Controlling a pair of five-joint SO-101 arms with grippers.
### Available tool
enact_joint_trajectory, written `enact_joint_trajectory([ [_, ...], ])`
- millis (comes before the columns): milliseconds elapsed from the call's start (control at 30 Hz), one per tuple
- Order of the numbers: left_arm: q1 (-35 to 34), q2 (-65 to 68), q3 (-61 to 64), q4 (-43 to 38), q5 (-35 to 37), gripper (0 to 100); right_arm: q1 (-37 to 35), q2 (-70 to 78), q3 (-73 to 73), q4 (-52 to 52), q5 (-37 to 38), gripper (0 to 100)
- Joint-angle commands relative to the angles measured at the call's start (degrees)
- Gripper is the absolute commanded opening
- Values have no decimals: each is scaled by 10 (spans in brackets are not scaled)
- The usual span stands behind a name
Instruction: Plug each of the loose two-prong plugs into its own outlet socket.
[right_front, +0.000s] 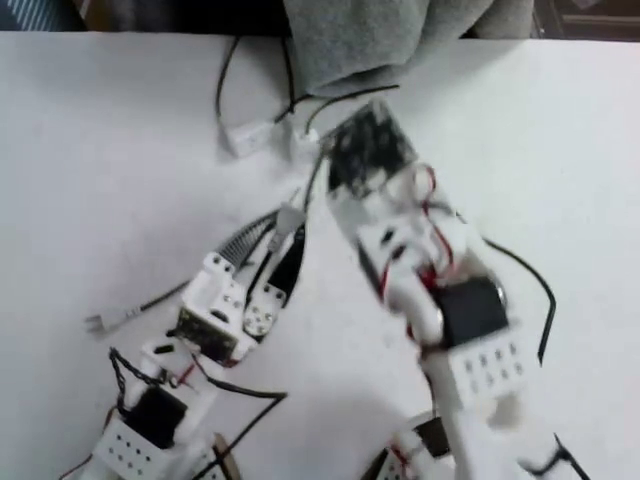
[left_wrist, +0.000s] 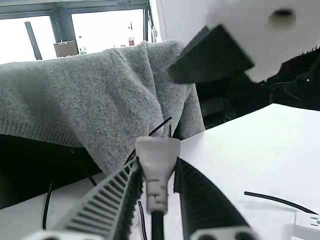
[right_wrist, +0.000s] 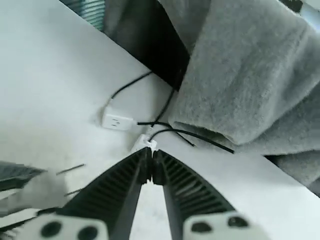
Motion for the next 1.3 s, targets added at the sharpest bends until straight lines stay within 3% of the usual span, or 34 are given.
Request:
enact_joint_trajectory([
  [0, 2, -7, -2, 1, 0, 23, -113, -69, -32, 63, -1, 19],
  [100, 2, -7, -2, 1, 0, 23, -178, -74, -11, 72, -1, 19],
  [233, 2, -5, -2, 2, 0, 23, -190, -62, 37, 33, -1, 19],
  [600, 2, -5, -2, 2, 0, 23, -80, 8, 64, -51, 5, 19],
  [833, 2, -5, -2, 2, 0, 23, -34, 53, 62, -75, 52, 19],
  [1267, 2, -5, -2, 2, 0, 23, -3, 57, 26, -83, 53, 19],
])
